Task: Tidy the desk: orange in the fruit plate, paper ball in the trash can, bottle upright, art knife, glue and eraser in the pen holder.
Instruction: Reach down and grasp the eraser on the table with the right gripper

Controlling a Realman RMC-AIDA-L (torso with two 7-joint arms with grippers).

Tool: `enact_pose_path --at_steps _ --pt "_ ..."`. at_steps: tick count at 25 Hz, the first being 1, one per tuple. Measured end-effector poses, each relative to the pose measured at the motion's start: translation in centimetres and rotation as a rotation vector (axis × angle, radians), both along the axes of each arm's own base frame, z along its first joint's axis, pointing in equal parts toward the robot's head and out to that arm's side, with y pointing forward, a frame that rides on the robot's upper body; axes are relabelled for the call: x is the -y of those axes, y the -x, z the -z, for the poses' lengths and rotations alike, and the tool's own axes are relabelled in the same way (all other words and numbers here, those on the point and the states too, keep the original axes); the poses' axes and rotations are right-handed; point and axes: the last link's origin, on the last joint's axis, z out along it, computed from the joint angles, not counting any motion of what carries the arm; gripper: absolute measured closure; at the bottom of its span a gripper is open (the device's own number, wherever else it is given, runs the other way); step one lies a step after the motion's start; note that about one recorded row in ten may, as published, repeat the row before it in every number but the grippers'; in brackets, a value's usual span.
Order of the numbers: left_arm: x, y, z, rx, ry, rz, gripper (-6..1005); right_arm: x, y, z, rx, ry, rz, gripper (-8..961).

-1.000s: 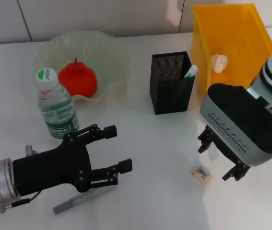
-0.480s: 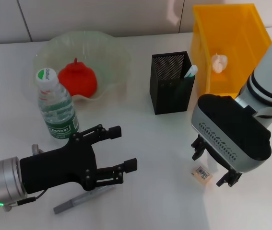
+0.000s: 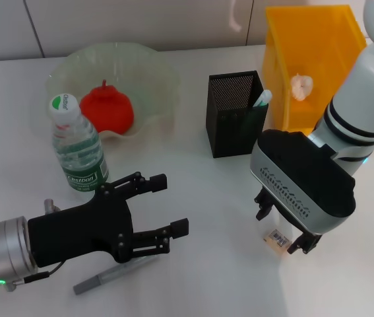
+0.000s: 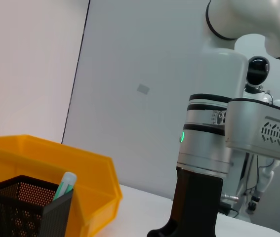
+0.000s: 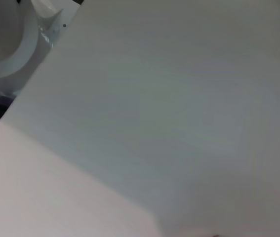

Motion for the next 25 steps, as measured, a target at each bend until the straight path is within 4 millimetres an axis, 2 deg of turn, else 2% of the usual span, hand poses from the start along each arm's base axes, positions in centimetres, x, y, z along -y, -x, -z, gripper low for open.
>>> enact_pose_path --at_steps 9,15,25 --pt "-0.05 -0.07 -0.02 0.0 -0.001 0.003 138 -0.13 0.19 0.2 0.0 0.001 0.01 370" --pt "-0.06 -0.09 -0.02 0.001 0.0 0.004 138 -0.08 0.16 0.57 0.005 0.009 0.004 492" --pt "-0.01 -0.07 -0.03 0.002 0.0 0.004 139 0.05 0.72 0.74 0.018 0.001 0.02 461"
